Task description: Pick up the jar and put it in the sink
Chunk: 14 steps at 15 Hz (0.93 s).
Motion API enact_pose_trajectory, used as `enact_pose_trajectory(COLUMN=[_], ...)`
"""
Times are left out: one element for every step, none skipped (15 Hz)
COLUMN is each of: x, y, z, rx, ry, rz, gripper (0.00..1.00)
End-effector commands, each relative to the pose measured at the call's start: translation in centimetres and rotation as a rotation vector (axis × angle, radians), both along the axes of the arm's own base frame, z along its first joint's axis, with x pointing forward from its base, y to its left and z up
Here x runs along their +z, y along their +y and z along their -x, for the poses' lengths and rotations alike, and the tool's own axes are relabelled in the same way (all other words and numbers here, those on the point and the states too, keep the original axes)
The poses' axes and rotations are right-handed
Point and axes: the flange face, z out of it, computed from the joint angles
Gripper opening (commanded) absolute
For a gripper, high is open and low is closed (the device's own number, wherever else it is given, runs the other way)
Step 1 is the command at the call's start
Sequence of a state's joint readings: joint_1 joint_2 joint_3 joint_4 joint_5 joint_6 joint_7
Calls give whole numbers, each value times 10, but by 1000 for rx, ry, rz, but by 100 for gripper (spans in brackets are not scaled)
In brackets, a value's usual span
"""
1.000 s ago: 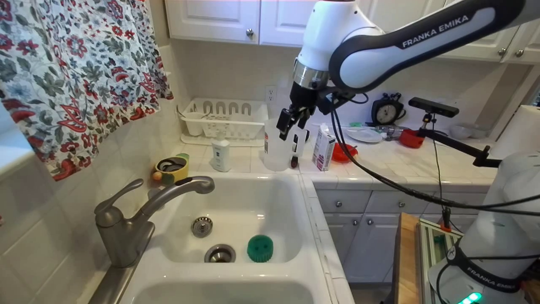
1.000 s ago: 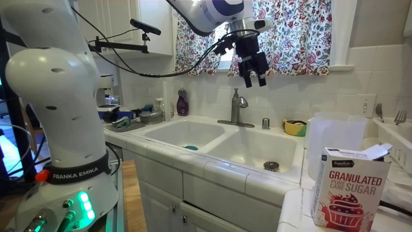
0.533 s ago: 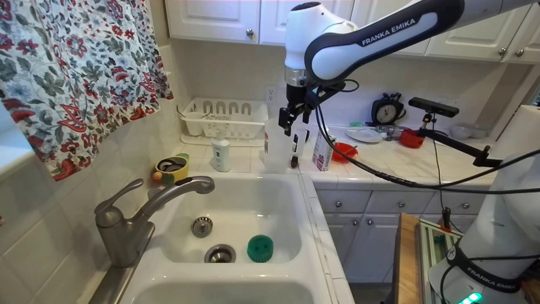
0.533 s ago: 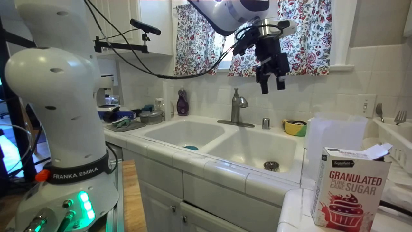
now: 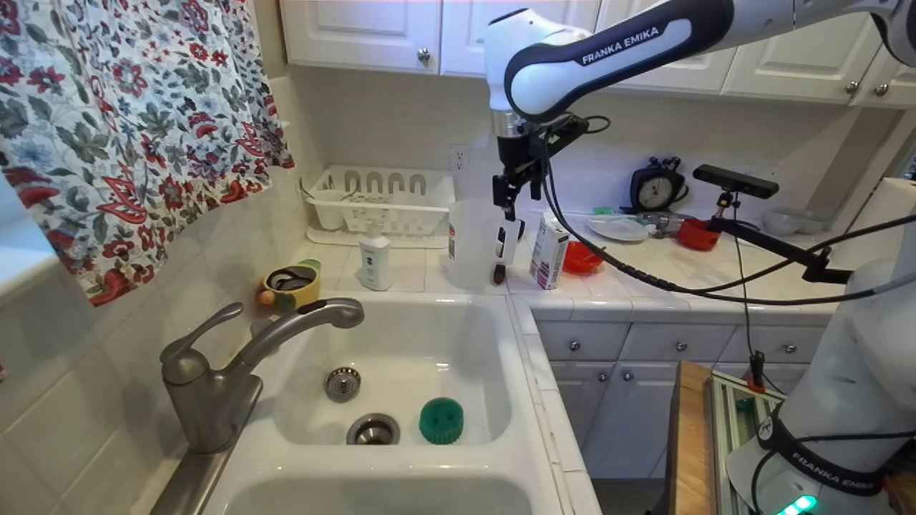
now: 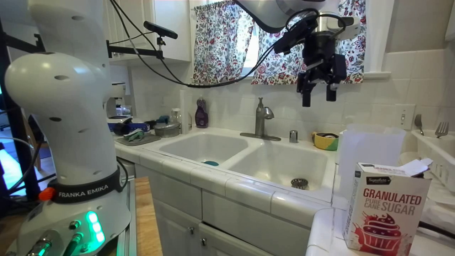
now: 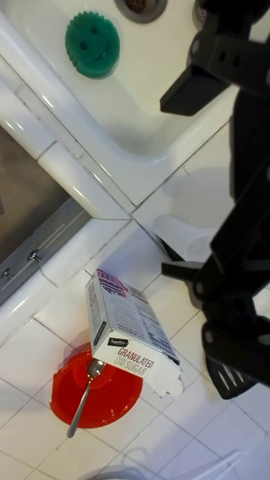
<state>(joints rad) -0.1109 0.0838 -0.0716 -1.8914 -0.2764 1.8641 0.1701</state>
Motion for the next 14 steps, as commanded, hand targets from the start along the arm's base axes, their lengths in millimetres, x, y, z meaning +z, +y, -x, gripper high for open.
enact_pose_trajectory(x=[-7,-4,-7,-8,-9,-9,-9,-10,-14,-17,-20,-23,-26,-29], y=[-38,-22,-32,-39,-43,-42,-40,-39,-40,-43,-47,-53,-57,-61], z=[-3,3,4,5,5,4,3,2,0,-1,-3,-5,-7,-8], rx=[44,21,27,29,30,31,35,34,38,36,35,52,72,86], ry=[8,13,14,14,14,14,14,-12,-15,-15,-23,-11,-2,5], rz=[-172,-80,-120,-137,-144,-146,-146,-141,-143,-137,-131,-140,-141,-148], gripper=[100,100,100,100,100,100,100,100,100,100,100,100,100,100])
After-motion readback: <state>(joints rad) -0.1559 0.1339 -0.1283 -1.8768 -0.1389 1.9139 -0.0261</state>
